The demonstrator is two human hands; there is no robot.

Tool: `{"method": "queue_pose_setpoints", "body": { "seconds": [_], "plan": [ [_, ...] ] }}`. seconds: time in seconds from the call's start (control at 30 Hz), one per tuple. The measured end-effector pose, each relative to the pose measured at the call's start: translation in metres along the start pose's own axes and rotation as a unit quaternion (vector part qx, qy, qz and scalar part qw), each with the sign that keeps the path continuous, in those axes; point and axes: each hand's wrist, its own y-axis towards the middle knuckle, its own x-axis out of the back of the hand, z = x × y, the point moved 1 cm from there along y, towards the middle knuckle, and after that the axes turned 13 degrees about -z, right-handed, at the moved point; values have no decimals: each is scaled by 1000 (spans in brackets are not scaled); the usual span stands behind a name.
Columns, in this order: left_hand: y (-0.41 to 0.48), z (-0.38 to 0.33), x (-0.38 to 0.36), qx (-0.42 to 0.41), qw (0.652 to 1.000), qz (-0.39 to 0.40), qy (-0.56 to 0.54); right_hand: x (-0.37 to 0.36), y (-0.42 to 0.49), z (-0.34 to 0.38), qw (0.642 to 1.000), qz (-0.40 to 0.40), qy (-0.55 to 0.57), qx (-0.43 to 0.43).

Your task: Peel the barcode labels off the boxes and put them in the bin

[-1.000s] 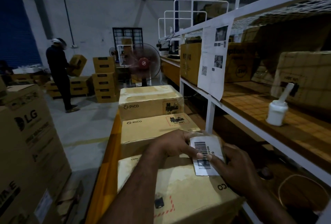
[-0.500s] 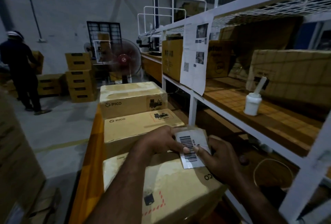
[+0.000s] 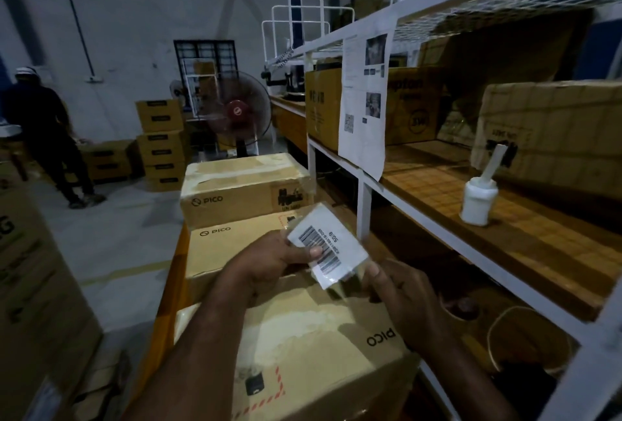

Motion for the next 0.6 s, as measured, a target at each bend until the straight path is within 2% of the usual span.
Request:
{"method": "queue_pose_setpoints", "body": {
  "seconds": [0.1, 0.17, 0.27, 0.37, 0.5, 0.6],
  "plan": [
    [5, 4, 2, 23, 997, -35, -64, -8, -2, 8, 989, 79, -64, 107],
    [11, 8, 6, 27, 996, -59, -63, -15, -9, 8, 969, 140, -141, 147],
    [23, 13, 10, 45, 996, -74, -29, -21, -17, 5, 941, 197, -245, 122],
    [33, 16, 11, 72, 996, -45, 0, -30, -12, 12, 929, 247, -262, 82],
    [39, 19, 17, 73, 997, -28, -17, -53, 3, 19, 906, 314, -281, 35],
    [40, 20, 19, 59, 997, -22, -46, -66, 9, 15, 905, 315, -283, 41]
  ]
}}
